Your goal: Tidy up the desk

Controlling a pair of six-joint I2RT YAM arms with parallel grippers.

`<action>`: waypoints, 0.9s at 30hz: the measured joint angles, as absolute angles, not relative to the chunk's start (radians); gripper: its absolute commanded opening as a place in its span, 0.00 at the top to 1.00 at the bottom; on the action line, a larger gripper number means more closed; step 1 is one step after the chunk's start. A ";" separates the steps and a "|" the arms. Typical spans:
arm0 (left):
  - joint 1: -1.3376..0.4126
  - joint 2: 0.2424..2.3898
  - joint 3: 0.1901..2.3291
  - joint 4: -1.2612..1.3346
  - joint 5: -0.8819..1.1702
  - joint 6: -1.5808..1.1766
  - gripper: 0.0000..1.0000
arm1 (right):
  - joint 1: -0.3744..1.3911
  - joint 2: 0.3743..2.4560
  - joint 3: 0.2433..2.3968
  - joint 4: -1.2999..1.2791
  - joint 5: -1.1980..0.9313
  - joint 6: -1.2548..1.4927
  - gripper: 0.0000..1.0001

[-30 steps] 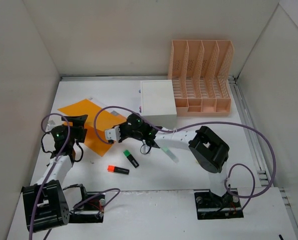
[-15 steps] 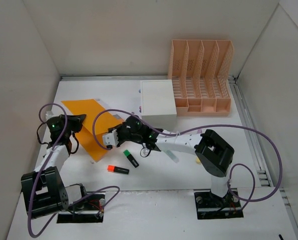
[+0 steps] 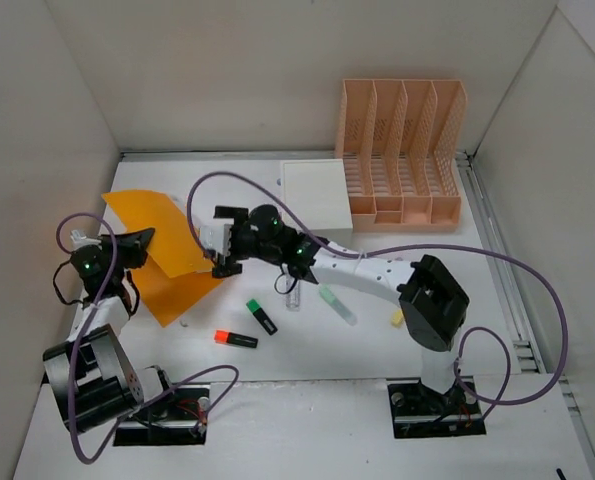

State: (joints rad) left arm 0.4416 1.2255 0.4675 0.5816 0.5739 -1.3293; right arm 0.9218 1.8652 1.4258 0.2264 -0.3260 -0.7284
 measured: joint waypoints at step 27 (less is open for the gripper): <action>0.448 1.556 0.884 1.211 1.173 -1.784 1.00 | 0.594 2.178 2.173 -0.241 -0.543 0.284 0.06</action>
State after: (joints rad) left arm 0.4484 1.5562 0.8837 1.2114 1.1732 -1.7840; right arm 0.5941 2.1777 2.1731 -0.2405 -0.5434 0.2844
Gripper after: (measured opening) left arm 0.004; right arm 0.951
